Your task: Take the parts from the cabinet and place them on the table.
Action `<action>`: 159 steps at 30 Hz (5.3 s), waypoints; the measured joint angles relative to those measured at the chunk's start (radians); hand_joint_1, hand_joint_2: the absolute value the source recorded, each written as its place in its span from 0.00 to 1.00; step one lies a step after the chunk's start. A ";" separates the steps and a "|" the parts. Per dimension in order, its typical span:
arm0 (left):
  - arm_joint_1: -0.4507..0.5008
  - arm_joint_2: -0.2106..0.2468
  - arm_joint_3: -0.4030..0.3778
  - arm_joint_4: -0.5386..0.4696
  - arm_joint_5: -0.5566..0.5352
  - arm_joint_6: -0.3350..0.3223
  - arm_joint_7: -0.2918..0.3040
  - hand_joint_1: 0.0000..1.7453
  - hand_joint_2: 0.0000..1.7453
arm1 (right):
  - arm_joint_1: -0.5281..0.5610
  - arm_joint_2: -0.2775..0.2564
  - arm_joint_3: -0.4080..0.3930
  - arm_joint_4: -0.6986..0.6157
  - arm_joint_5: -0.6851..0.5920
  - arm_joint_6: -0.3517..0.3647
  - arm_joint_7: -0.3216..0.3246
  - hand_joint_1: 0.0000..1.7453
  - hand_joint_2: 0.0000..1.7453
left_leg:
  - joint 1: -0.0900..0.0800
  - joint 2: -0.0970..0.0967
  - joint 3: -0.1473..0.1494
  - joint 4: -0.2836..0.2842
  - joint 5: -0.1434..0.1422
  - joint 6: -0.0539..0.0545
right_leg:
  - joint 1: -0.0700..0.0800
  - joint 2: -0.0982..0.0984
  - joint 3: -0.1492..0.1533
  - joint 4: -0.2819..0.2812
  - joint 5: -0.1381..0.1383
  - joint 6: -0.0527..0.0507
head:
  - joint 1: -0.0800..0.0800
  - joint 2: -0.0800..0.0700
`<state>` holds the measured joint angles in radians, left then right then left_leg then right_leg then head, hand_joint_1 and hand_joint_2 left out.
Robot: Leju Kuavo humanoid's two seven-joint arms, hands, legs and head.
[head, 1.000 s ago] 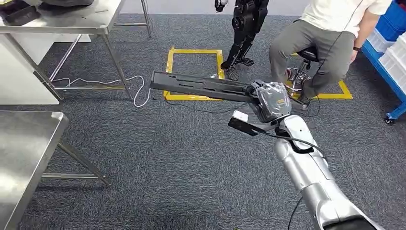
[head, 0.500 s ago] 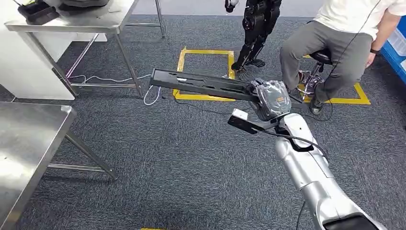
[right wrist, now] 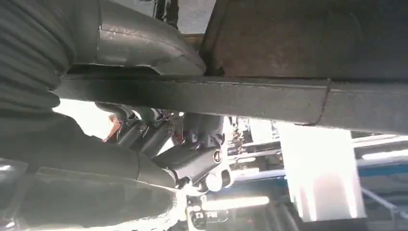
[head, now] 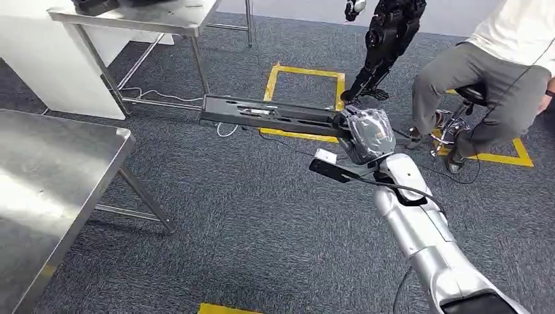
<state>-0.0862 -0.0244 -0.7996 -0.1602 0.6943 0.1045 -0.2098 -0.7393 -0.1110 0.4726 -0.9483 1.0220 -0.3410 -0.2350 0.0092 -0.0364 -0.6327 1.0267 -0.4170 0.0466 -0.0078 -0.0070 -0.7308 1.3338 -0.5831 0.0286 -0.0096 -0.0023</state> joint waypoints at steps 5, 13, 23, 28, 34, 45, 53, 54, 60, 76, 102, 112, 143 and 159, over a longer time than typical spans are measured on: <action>-0.001 -0.001 0.000 0.000 0.000 0.000 -0.001 0.00 1.00 | -0.006 -0.001 0.002 -0.001 0.002 0.000 0.002 1.00 1.00 | -0.004 -0.043 -0.007 0.003 0.005 -0.018 | -0.010 0.052 0.149 -0.308 0.115 0.016 | -0.001 0.000; 0.003 -0.001 -0.007 0.000 0.000 0.000 -0.001 0.00 1.00 | -0.008 0.005 0.007 -0.002 0.003 0.000 0.005 1.00 1.00 | 0.005 0.023 -0.138 0.268 -0.132 -0.053 | -0.008 -0.013 0.149 -0.315 0.126 -0.035 | -0.010 0.000; 0.001 -0.001 -0.016 0.000 0.000 -0.005 -0.001 0.00 1.00 | -0.003 0.002 0.006 -0.012 0.019 0.000 0.009 1.00 1.00 | -0.008 0.065 -0.010 0.014 -0.010 -0.027 | 0.016 -0.097 0.157 -0.314 0.116 -0.017 | -0.004 0.000; -0.002 -0.001 -0.016 0.000 0.004 -0.007 0.001 0.00 1.00 | 0.007 -0.010 0.003 -0.016 0.019 0.000 0.010 1.00 1.00 | 0.001 0.021 -0.004 0.001 0.004 0.004 | 0.003 -0.002 0.040 -0.067 0.002 -0.015 | 0.000 0.000; 0.001 -0.003 -0.019 0.000 0.005 -0.008 0.009 0.00 1.00 | 0.019 -0.014 0.001 -0.016 0.027 0.002 0.013 1.00 1.00 | 0.001 -0.052 -0.005 0.003 0.009 -0.003 | -0.013 0.038 0.135 -0.270 0.106 0.023 | 0.000 0.000; 0.003 -0.001 -0.028 0.001 0.012 -0.007 0.010 0.00 1.00 | -0.016 0.002 -0.001 0.027 0.023 0.009 0.006 1.00 1.00 | 0.005 0.022 -0.165 0.306 -0.120 -0.052 | -0.007 -0.038 0.153 -0.315 0.123 -0.038 | -0.009 0.000; -0.002 0.000 -0.031 0.001 0.018 -0.004 0.010 0.00 1.00 | -0.037 0.013 -0.001 0.052 0.026 0.009 0.002 1.00 1.00 | 0.000 0.094 -0.019 0.018 -0.005 -0.034 | 0.011 -0.099 0.157 -0.313 0.113 -0.022 | -0.006 0.000; -0.001 0.000 -0.032 0.001 0.018 -0.003 0.010 0.00 1.00 | -0.041 0.016 0.000 0.056 0.026 0.009 0.001 1.00 1.00 | -0.003 0.083 -0.021 0.018 -0.004 -0.030 | 0.015 -0.108 0.161 -0.314 0.111 -0.018 | -0.005 0.000; -0.007 0.002 -0.035 0.001 0.021 -0.001 0.009 0.00 1.00 | -0.045 0.022 0.000 0.073 0.034 0.006 0.005 1.00 1.00 | 0.002 0.017 -0.017 0.004 0.011 0.002 | 0.001 -0.003 0.030 -0.041 -0.012 -0.010 | -0.005 0.000; 0.002 0.004 -0.049 0.002 0.027 -0.007 0.013 0.00 1.00 | -0.020 0.015 -0.003 0.079 0.054 -0.002 0.006 1.00 1.00 | 0.006 0.022 -0.167 0.301 -0.127 -0.055 | -0.012 -0.026 0.152 -0.316 0.124 -0.036 | -0.014 0.000; 0.007 0.006 -0.057 0.003 0.042 -0.006 0.012 0.00 1.00 | -0.094 -0.050 -0.063 0.207 0.039 -0.025 -0.020 1.00 1.00 | 0.009 -0.083 -0.038 0.010 0.017 -0.039 | -0.029 0.028 0.146 -0.312 0.128 0.004 | -0.007 0.000; 0.001 0.010 -0.070 0.003 0.044 -0.007 0.008 0.00 1.00 | -0.237 -0.082 -0.074 0.389 0.053 -0.019 -0.011 1.00 1.00 | -0.003 0.125 -0.021 0.024 -0.008 -0.038 | -0.004 -0.071 0.149 -0.311 0.119 -0.018 | -0.018 0.000; -0.003 0.013 -0.042 0.004 0.143 0.004 -0.435 0.00 1.00 | -0.380 -0.092 0.014 0.576 0.196 -0.009 -0.108 1.00 1.00 | -0.009 0.082 -0.020 0.020 -0.002 -0.022 | 0.005 -0.063 0.144 -0.306 0.116 -0.016 | -0.023 0.000; 0.005 0.003 -0.029 0.004 0.153 -0.014 -0.446 0.00 1.00 | -0.386 -0.082 0.047 0.584 0.198 -0.018 -0.110 1.00 1.00 | -0.022 0.040 -0.009 -0.009 0.014 0.002 | 0.008 -0.045 0.172 -0.347 0.125 0.010 | -0.021 0.000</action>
<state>-0.0807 -0.0210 -0.8286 -0.1560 0.8469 0.0904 -0.6554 -1.1258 -0.1930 0.5192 -0.3639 1.2200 -0.3593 -0.3452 -0.0126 0.0031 -0.6420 1.0181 -0.4030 0.0490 -0.0001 -0.0522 -0.5585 0.9866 -0.4585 0.0390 -0.0309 -0.0023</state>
